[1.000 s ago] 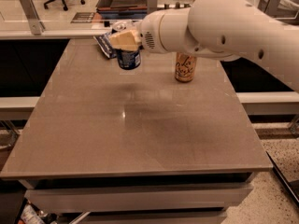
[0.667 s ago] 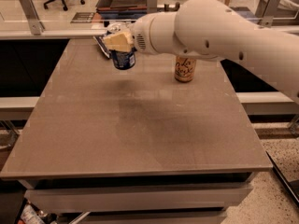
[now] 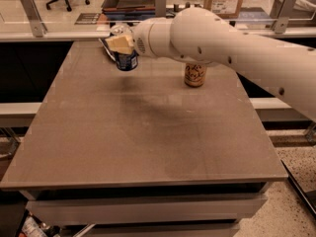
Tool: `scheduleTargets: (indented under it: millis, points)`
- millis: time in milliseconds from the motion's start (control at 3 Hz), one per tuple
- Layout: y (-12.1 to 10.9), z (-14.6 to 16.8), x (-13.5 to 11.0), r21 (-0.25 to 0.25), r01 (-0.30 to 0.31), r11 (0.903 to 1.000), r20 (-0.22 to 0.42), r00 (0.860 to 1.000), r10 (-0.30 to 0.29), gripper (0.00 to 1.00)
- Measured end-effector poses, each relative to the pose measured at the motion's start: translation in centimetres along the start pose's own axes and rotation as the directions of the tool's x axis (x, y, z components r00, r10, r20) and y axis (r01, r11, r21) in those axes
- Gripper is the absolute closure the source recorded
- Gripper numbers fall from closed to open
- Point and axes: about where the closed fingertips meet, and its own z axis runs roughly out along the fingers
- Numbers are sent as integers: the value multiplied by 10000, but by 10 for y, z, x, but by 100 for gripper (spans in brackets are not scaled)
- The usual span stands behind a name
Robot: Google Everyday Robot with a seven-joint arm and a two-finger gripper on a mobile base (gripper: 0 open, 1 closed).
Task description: Move pepsi can near blue chip bag
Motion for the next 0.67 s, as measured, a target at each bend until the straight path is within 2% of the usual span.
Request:
scheduleTargets:
  millis: [667]
  points:
    - [-29,38,7,-106,-646,9979,450,9969,651,100]
